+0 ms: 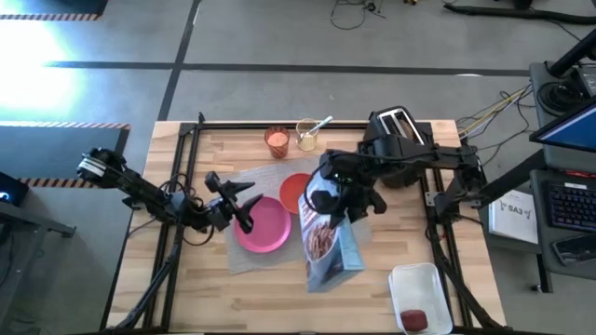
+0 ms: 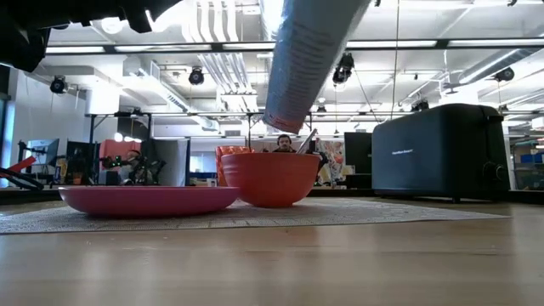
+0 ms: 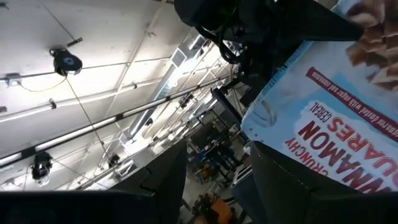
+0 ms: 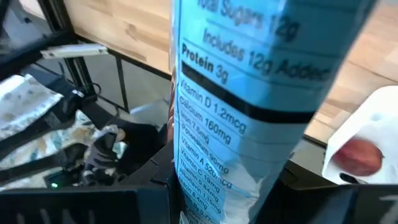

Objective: Arrange a breakfast setting
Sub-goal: Pour the cereal from the cereal box into the orange bowl

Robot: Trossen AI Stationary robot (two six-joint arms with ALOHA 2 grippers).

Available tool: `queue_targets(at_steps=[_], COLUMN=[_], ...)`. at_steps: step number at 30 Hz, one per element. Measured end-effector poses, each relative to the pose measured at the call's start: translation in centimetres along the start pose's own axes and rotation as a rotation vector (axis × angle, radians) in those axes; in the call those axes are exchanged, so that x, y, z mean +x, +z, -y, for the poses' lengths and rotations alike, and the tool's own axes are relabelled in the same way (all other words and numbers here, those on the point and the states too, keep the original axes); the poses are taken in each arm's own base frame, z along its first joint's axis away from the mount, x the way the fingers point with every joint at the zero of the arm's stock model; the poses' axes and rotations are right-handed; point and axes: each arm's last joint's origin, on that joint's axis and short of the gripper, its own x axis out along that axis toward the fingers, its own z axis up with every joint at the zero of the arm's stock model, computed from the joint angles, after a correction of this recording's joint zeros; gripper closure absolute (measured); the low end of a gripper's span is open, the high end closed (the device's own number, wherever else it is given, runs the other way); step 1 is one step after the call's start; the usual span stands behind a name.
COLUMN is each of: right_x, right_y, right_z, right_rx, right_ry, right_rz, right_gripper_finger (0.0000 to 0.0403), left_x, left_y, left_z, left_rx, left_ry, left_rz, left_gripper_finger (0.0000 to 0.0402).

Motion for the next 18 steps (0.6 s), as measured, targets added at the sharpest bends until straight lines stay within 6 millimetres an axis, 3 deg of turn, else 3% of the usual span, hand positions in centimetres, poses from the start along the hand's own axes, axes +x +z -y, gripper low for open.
queue_targets(at_steps=[8,18], right_x=[-1.6,-2.9], right_y=[2.4,4.9], right_z=[0.2,0.5], right_rx=[0.051,0.067], right_ry=[0.045,0.096], right_rz=[-0.001,-0.056], right_gripper_finger=[0.0286,0.0287], left_x=[0.0,0.0], left_y=[-0.1,-0.1], left_z=[-0.1,-0.1], left_rx=[0.150,0.157], left_ry=[0.019,0.021], left_rz=[-0.045,-0.047], left_gripper_finger=[0.0239,0.0239])
